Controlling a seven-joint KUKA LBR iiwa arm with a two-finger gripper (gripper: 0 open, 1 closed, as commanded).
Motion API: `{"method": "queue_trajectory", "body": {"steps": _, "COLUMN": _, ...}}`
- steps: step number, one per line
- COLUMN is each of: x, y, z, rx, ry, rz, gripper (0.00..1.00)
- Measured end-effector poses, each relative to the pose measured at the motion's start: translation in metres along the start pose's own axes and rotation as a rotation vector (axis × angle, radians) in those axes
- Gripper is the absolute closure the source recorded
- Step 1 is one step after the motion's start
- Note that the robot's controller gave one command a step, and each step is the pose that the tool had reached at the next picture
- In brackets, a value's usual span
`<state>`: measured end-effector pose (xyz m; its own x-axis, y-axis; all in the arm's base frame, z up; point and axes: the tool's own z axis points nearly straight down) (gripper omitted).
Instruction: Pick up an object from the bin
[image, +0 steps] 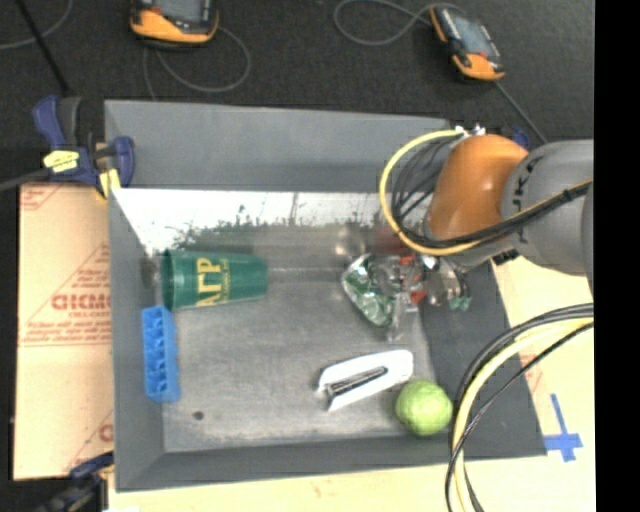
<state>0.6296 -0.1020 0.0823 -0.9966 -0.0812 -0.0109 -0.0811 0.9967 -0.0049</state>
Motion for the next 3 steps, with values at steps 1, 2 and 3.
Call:
{"method": "queue_trajectory", "body": {"steps": 1, "x": 0.0002, "y": 0.0, "z": 0.0002, "rx": 0.0, "ry": 0.001, "rz": -0.001, "gripper": 1.0}}
{"method": "queue_trajectory", "body": {"steps": 2, "x": 0.0002, "y": 0.0, "z": 0.0003, "rx": 0.0, "ry": 0.001, "rz": -0.001, "gripper": 1.0}}
{"method": "queue_trajectory", "body": {"steps": 3, "x": 0.0003, "y": 0.0001, "z": 0.0003, "rx": 0.0, "ry": 0.001, "rz": -0.002, "gripper": 1.0}}
